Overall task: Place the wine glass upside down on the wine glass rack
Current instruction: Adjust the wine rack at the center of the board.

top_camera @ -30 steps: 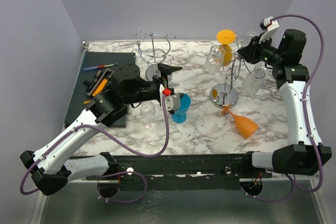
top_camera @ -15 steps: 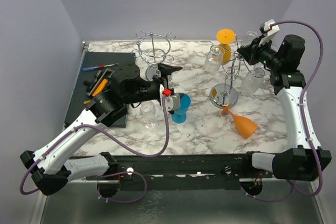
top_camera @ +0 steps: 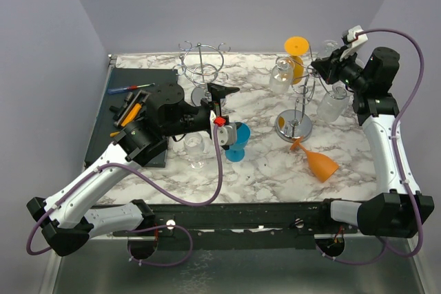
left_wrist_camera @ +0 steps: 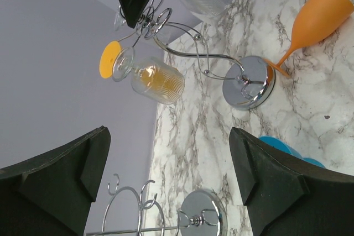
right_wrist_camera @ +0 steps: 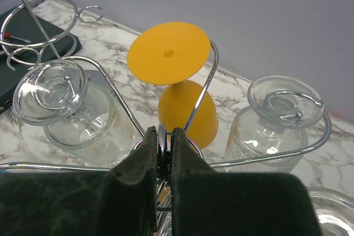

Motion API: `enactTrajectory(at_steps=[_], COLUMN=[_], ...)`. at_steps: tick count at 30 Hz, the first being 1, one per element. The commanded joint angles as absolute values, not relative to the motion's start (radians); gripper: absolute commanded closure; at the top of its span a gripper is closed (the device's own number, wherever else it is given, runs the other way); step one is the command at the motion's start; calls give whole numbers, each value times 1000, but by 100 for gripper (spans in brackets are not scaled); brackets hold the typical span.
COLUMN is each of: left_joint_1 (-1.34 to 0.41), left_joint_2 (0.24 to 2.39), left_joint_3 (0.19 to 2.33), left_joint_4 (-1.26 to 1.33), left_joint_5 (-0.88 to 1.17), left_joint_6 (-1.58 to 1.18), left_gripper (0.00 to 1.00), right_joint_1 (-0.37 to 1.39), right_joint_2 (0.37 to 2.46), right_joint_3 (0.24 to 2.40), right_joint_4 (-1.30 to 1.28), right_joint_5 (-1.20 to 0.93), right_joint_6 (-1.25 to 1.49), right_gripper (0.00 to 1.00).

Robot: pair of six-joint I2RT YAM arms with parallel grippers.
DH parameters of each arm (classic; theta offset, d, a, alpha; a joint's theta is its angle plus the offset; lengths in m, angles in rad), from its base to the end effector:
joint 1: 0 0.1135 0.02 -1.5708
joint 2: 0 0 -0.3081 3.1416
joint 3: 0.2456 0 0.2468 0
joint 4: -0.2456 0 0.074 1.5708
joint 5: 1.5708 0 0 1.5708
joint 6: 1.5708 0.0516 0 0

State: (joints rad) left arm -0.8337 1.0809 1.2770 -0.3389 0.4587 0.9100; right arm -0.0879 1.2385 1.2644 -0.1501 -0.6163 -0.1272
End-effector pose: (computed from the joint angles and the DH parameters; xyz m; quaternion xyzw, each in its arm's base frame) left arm 0.1291 -0.1762 0.4737 0.6592 0.3595 -0.1474 0.6438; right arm 0.2740 0.0058 0.4565 -0.2147 0.7102 0.1583 0.6514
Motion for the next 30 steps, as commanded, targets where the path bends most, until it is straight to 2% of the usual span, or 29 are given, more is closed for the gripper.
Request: enactTrajectory(at_steps=[1, 13, 23, 25, 30], left_joint_1=[-840, -840, -839, -839, -839], left_joint_2=[1076, 1071, 1027, 1013, 990], left_joint_3=[1266, 1258, 1196, 1172, 1105], left_joint_4=[-334, -331, -336, -351, -357], left_joint_5=[440, 436, 394, 398, 399], left_joint_6=[918, 924, 777, 756, 700], left_gripper=[4, 4, 4, 4, 4], right_joint_1=[-89, -80, -77, -77, -78], right_joint_2=[1214, 1193, 1130, 1116, 1103], right_joint_3=[1317, 1324, 1266, 1255, 1254], right_joint_4=[178, 232, 121, 97, 44], right_joint_5=[-646, -639, -690, -695, -695], right_joint_6=[-107, -120, -112, -105, -70], right_gripper=[100, 99, 100, 92, 58])
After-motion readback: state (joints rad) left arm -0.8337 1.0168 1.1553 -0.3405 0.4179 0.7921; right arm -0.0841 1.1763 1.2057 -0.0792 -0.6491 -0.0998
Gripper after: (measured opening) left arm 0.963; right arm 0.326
